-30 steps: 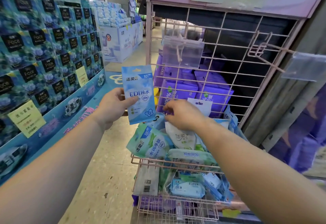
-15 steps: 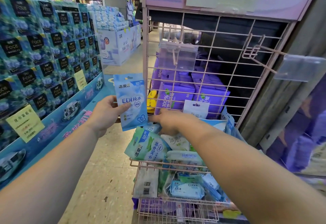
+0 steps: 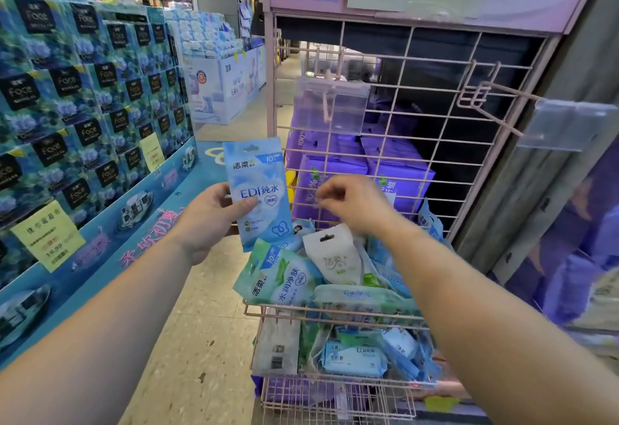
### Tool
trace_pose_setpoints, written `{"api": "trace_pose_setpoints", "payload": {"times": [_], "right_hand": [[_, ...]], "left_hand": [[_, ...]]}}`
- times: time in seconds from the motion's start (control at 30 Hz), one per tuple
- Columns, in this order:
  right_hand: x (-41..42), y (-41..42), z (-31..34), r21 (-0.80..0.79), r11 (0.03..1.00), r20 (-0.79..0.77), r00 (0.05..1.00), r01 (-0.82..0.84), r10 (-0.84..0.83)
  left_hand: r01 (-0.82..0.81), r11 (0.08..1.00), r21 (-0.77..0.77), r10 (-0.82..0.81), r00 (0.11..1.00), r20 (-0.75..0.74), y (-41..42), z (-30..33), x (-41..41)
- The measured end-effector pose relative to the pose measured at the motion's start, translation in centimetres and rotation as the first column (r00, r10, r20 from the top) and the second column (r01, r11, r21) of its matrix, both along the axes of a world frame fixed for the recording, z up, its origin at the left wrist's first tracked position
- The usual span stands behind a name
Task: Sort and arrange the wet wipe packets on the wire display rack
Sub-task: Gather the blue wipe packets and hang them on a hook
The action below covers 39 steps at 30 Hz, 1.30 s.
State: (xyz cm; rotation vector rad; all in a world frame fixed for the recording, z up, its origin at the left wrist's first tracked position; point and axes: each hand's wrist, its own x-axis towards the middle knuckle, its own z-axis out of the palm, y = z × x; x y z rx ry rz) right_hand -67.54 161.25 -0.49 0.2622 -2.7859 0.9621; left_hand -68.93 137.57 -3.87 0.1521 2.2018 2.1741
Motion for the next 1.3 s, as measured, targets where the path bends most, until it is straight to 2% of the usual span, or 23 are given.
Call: {"api": "trace_pose_setpoints", "payload": {"times": [0.17,0.33,0.4,0.53,0.63,0.67,0.7,0.77,0.83,0.97,1.1,1.2,1.3], "right_hand": [[1.3,6.7,2.4,0.14,0.977,-0.017,0.987,0.161,-0.16],[3.5,10.7,3.6,0.093,0.953,-0.11,0.954,0.288,-0.278],[4.1,12.1,3.5,0.148,0.94,-0.027,0.951,0.309,-0.308],[4.4,13.8,2.0,0.359,0.894,0.191,0.916,0.269,-0.352],[4.4,13.9,1.4,0.489,0.845,0.177,0.924,0.216,-0.338],[4.5,14.0,1.6,0.48,0.846,0.141,0.931,0.233,-0.337],[4.6,14.3,1.9,0.419,0.87,0.1,0.94,0.259,-0.327],[4.7,15.0,2.8,0.134,0.946,0.053,0.951,0.296,-0.305],[4.8,15.5,3.9,-0.108,0.955,0.03,0.961,0.276,-0.274],[4.9,15.8,4.5,-0.246,0.937,-0.064,0.961,0.246,-0.269],[5.0,16.1,4.0,-0.449,0.869,-0.111,0.952,0.208,-0.286],[5.0,15.9,4.5,-0.607,0.789,-0.088,0.978,0.099,-0.19],[5.0,14.2,5.4,-0.718,0.694,-0.051,0.999,-0.043,0.009]], "left_hand": [[0.076,0.997,-0.01,-0.077,0.994,-0.08,3.3,0.9,-0.1],[0.119,0.993,-0.019,-0.121,0.988,-0.1,6.2,1.5,-0.7],[0.135,0.991,-0.02,-0.136,0.986,-0.099,7.0,1.7,-0.9],[0.181,0.983,-0.035,-0.184,0.977,-0.106,8.7,2.2,-0.9],[0.2,0.98,0.005,-0.198,0.974,-0.113,10.1,2.6,-0.4],[0.198,0.98,0.006,-0.196,0.974,-0.118,10.4,2.6,-0.3],[0.193,0.981,0.002,-0.191,0.974,-0.122,10.6,2.7,-0.2],[0.193,0.981,-0.015,-0.193,0.973,-0.128,10.9,2.7,0.1],[0.211,0.977,-0.021,-0.212,0.97,-0.123,11.2,2.7,0.1],[0.23,0.973,0.005,-0.228,0.966,-0.121,12.0,2.8,0.7],[0.28,0.958,0.062,-0.273,0.957,-0.098,12.8,3.2,1.2],[0.347,0.928,0.137,-0.341,0.938,-0.068,13.9,4.0,1.7],[0.457,0.889,0.033,-0.452,0.887,-0.092,15.4,5.1,2.6]]}}
